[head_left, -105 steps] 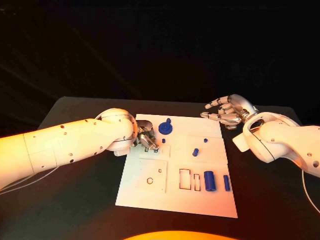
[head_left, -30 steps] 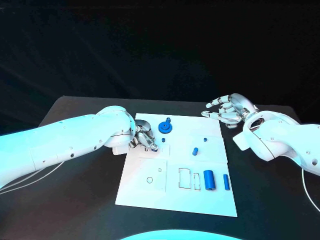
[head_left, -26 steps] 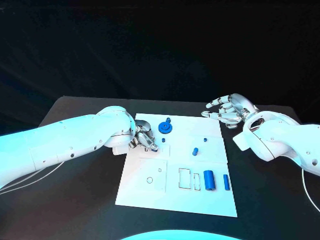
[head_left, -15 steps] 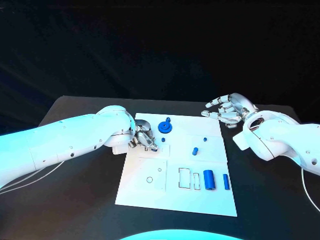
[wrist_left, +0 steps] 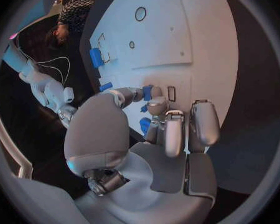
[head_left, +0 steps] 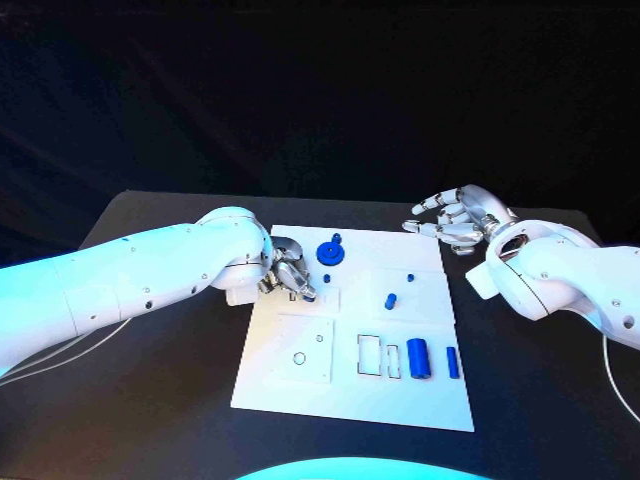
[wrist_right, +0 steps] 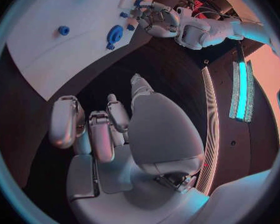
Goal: Assemble the parts on the task board
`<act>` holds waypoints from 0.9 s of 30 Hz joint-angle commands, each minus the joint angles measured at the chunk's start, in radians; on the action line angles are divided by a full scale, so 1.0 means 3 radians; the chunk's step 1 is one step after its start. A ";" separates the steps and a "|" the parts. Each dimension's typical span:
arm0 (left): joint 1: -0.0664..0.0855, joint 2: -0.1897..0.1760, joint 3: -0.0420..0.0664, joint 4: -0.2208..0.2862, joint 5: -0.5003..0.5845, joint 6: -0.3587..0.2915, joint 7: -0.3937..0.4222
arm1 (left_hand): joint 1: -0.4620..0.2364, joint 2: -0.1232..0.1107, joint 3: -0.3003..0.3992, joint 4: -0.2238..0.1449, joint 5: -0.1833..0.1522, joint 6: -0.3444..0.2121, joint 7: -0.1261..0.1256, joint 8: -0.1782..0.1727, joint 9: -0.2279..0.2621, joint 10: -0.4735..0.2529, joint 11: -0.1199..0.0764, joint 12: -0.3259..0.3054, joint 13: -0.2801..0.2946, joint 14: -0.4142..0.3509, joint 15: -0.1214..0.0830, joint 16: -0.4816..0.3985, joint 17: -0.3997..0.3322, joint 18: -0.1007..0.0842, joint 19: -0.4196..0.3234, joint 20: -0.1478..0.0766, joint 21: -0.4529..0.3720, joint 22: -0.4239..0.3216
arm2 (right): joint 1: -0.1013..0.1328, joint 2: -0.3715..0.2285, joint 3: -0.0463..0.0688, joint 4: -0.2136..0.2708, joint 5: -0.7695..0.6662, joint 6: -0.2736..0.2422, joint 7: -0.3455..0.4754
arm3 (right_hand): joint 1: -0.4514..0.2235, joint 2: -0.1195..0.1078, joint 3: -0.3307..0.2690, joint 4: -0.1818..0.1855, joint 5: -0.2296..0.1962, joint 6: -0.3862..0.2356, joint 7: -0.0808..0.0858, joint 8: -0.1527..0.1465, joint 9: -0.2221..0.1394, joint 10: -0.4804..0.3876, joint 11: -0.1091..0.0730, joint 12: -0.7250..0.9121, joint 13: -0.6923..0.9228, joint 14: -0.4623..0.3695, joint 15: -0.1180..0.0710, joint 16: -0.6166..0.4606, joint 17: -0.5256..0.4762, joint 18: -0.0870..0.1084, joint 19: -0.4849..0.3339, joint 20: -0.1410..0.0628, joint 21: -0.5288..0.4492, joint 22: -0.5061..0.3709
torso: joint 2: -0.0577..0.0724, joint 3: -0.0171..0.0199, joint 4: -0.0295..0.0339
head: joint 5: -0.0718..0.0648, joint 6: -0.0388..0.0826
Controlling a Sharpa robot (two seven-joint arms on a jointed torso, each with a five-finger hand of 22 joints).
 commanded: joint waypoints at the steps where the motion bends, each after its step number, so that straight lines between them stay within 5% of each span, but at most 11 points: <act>1: -0.0018 0.0024 -0.0014 0.0003 0.0057 0.0079 -0.0084 | -0.0020 0.0010 0.0807 -0.0811 0.0020 0.0036 -0.0014 -0.0013 0.0010 0.0026 0.0000 0.0022 0.0010 0.0346 -0.0031 0.0010 0.0874 -0.0044 0.0019 0.0006 0.0016 0.0005 | -0.0002 0.0002 0.0001 0.0001 -0.0029 0.0044 0.0008 | -0.0012 0.0032 0.0013 -0.0006 -0.0021 -0.0008 -0.0007 0.0013 -0.0004 -0.0008 -0.0003 -0.0013 -0.0005 0.0251 -0.0005 -0.0021 0.0483 0.0019 -0.0019 -0.0008 -0.0012 0.0019 | -0.0001 -0.0001 -0.0001 | -0.0002 0.0001; 7: -0.0017 0.0047 -0.0015 -0.0004 0.0059 -0.0022 -0.0104 | -0.0104 0.0087 0.0749 -0.0771 -0.0005 0.0061 -0.0037 -0.0004 0.0033 0.0082 -0.0017 0.0058 0.0067 0.0347 -0.0041 0.0012 0.0877 -0.0051 0.0036 -0.0001 0.0023 0.0035 | -0.0002 -0.0001 0.0001 0.0003 -0.0032 0.0042 0.0001 | -0.0012 0.0032 0.0013 -0.0006 -0.0021 -0.0008 -0.0007 0.0013 -0.0004 -0.0008 -0.0003 -0.0013 -0.0005 0.0251 -0.0005 -0.0021 0.0483 0.0019 -0.0019 -0.0008 -0.0012 0.0019 | 0.0001 -0.0002 -0.0001 | -0.0005 -0.0001; 21: -0.0017 0.0076 -0.0016 -0.0014 -0.0018 -0.0097 -0.0110 | -0.0167 0.0120 0.0634 -0.0762 -0.0035 0.0101 -0.0065 0.0006 0.0056 0.0147 -0.0038 0.0108 0.0143 0.0347 -0.0055 0.0012 0.0877 -0.0059 0.0063 -0.0014 0.0035 0.0075 | -0.0002 -0.0005 0.0001 0.0009 -0.0035 0.0042 -0.0002 | -0.0012 0.0032 0.0013 -0.0006 -0.0021 -0.0008 -0.0007 0.0013 -0.0004 -0.0008 -0.0003 -0.0013 -0.0005 0.0251 -0.0005 -0.0021 0.0483 0.0019 -0.0019 -0.0008 -0.0012 0.0019 | 0.0000 -0.0001 0.0000 | -0.0010 -0.0003; 27: -0.0017 0.0079 -0.0016 0.0000 -0.0060 -0.0100 -0.0112 | -0.0234 0.0133 0.0411 -0.0712 -0.0085 0.0117 -0.0089 -0.0006 0.0071 0.0172 -0.0053 0.0111 0.0162 0.0347 -0.0066 0.0012 0.0877 -0.0062 0.0069 -0.0025 0.0028 0.0080 | -0.0002 -0.0008 0.0001 0.0013 -0.0035 0.0041 0.0000 | -0.0014 0.0030 0.0012 -0.0007 -0.0021 -0.0010 -0.0007 0.0017 -0.0005 -0.0006 -0.0003 -0.0013 -0.0006 0.0251 -0.0006 -0.0021 0.0483 0.0019 -0.0018 -0.0009 -0.0013 0.0020 | -0.0001 -0.0004 -0.0003 | -0.0017 -0.0004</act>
